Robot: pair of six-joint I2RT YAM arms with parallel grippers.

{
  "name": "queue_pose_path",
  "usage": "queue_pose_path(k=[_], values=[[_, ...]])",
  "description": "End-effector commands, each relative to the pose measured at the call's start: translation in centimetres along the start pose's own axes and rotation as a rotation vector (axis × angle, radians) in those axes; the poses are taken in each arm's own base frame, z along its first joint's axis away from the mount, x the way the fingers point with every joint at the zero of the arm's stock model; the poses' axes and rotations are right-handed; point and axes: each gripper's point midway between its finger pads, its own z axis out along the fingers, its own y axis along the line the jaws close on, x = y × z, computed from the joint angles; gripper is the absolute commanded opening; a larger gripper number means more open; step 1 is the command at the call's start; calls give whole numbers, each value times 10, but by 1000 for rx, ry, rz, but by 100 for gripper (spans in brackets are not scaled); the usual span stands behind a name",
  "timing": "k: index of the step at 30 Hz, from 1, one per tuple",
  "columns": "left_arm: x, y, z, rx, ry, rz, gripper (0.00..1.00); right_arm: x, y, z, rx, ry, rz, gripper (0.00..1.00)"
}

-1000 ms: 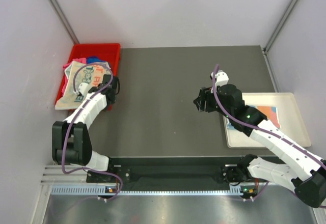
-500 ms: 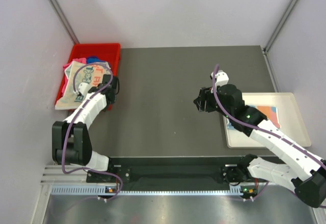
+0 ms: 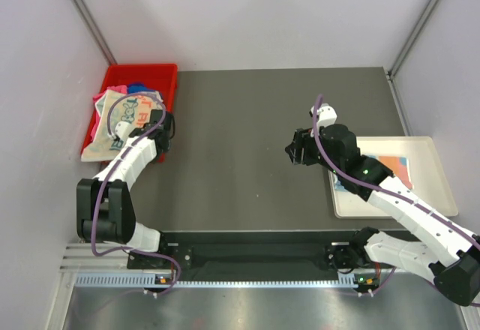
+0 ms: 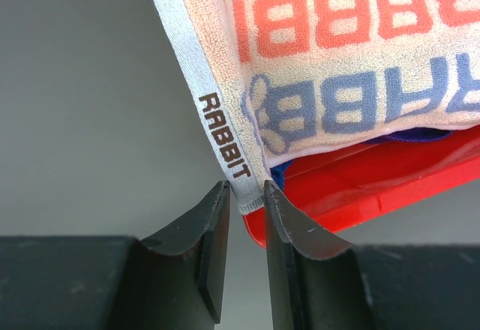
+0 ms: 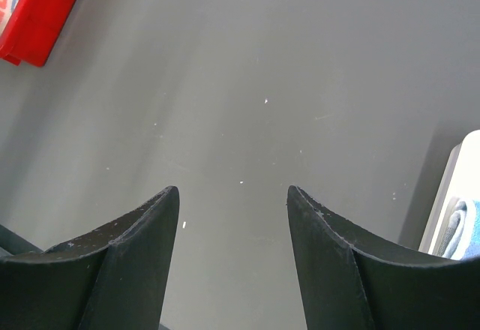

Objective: Fold and stack the towels
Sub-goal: Grab crumpled towel

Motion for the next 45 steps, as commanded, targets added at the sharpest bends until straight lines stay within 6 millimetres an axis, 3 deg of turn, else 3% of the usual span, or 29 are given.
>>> queue_pose_path(k=[1,5,9,14,21,28,31,34,35,36,37,41,43,45], values=[[-2,-2,3,8,-11,-15,30,-13,4,-3,-14,-51,-8,60],[-2,-2,4,10,-9,-18,29,-14,4,-3,-14,-53,-6,60],[-2,-3,4,16,-8,-14,22,-15,5,-4,-15,-56,-7,60],[-7,-11,0,52,-10,-22,0,-14,5,-4,-16,-54,-9,60],[-23,-38,-20,199,-13,19,0,-16,6,-4,-19,-57,-9,60],[-46,-86,-72,485,4,27,0,-21,8,-3,-23,-64,-5,60],[-45,-99,-92,550,5,80,0,-23,9,-2,-26,-66,-3,60],[-50,-124,-128,640,-28,135,0,-26,10,-2,-26,-73,0,60],[-40,-129,-144,669,-33,197,0,-27,10,-2,-22,-76,-1,60],[-42,-132,-148,649,-73,219,0,-28,10,-1,-20,-77,3,59],[-49,-141,-167,676,-98,224,0,-30,9,-2,-16,-80,1,59],[-26,-162,-219,771,-114,341,0,-39,4,-5,14,-101,5,60],[-15,-170,-234,801,-112,391,0,-44,3,-6,28,-107,8,60],[-10,-181,-266,863,-126,431,0,-49,0,-7,47,-120,13,60]])
